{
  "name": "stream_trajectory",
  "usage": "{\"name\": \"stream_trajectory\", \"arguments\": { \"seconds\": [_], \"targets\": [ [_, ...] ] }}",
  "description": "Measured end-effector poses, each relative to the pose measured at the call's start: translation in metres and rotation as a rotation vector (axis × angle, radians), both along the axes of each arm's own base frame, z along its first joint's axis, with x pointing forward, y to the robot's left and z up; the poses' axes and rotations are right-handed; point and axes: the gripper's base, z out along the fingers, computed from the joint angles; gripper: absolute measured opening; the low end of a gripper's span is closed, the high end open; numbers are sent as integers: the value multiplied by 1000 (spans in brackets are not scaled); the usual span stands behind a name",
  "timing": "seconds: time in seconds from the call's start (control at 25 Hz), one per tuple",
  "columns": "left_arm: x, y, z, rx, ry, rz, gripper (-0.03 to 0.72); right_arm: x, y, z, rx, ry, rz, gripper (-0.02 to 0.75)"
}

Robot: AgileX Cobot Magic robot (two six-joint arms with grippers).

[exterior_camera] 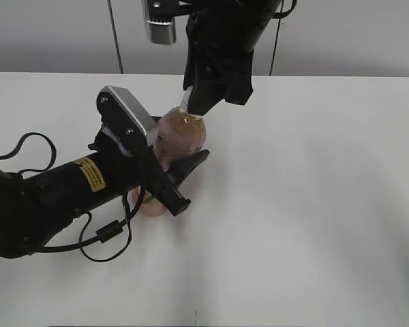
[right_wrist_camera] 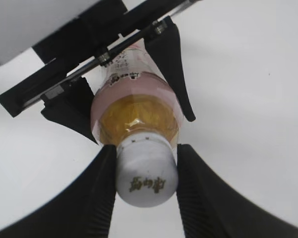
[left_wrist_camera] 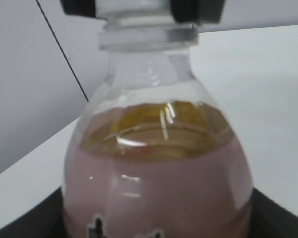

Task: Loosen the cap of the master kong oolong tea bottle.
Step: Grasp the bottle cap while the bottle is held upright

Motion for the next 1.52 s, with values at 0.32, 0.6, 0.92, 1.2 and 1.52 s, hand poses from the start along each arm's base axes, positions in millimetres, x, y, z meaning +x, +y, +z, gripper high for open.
{"name": "stream_trajectory", "arguments": {
  "seconds": [0.32,0.6,0.92,1.2,1.52],
  "targets": [
    [1,1,1,-11,-2,9,441,-3,5,2,20,-141,383,281],
    [1,1,1,-9,-4,5,441,-4,5,2,-21,-292,708,281],
    [0,0,1,-8,-8,-2,441,-7,5,2,-44,-444,1060,279],
    [0,0,1,-8,-8,-3,441,-8,6,3,-38,-506,1187,278],
    [-1,-1,1,-5,-14,-23,441,-13,0,17,-65,-540,1192,276]
  ]
}}
